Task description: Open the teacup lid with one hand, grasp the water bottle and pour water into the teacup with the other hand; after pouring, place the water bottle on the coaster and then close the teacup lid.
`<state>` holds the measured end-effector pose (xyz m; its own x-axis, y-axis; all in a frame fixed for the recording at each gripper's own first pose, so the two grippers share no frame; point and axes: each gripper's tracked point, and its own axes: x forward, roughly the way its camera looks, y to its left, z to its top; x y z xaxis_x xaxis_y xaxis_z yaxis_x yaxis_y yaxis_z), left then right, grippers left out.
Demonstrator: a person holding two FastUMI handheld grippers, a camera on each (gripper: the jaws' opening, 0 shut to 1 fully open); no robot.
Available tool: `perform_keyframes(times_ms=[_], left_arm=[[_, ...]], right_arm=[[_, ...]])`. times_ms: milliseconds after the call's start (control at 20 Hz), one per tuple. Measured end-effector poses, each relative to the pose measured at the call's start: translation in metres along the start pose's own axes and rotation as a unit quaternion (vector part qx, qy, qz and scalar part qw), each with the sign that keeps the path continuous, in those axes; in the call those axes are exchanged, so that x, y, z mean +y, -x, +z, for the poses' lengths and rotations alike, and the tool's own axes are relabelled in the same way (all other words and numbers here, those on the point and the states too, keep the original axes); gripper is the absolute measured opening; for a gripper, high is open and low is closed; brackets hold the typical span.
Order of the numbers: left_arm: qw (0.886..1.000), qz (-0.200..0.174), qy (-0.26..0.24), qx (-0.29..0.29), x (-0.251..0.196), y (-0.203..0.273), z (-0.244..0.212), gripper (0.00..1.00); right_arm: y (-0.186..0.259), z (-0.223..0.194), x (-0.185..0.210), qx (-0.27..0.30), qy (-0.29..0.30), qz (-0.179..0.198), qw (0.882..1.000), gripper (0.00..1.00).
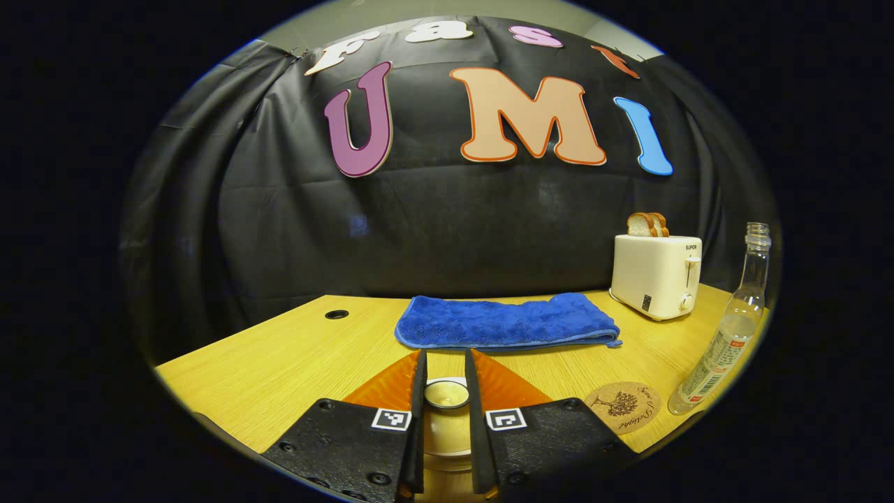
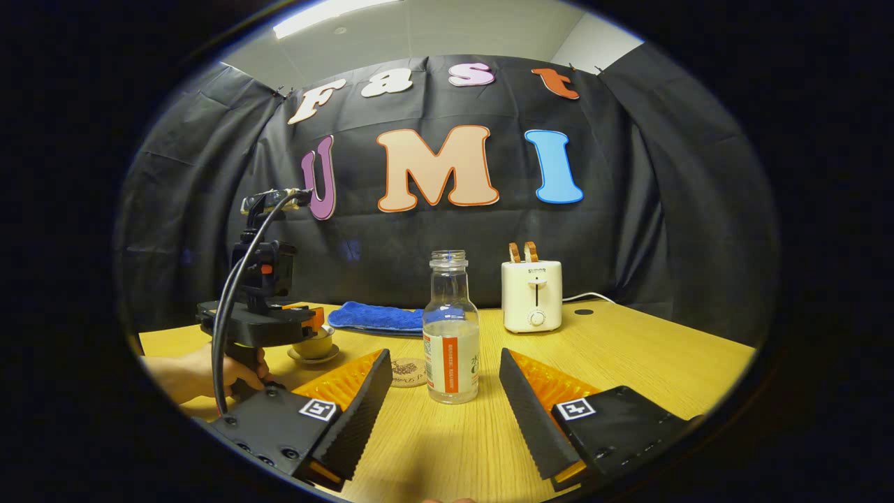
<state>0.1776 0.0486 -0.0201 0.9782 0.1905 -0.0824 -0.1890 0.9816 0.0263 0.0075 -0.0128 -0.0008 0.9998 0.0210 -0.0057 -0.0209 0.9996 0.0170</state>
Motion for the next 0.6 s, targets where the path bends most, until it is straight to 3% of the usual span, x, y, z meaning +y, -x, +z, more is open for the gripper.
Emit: perform_keyframes(times_ms=[150,600], left_arm=[[0.999,0.001,0.003,-0.039,0.003,0.002,0.013,0.24],[0.999,-0.02,0.014,-0.032,0.002,0.021,0.007,0.24]], right_arm=[[0.001,0.0,0.001,-0.002,0.008,0.0,1.0,0.97],[-0.001,0.002,0.001,-0.005,0.008,-0.002,1.0,0.97]])
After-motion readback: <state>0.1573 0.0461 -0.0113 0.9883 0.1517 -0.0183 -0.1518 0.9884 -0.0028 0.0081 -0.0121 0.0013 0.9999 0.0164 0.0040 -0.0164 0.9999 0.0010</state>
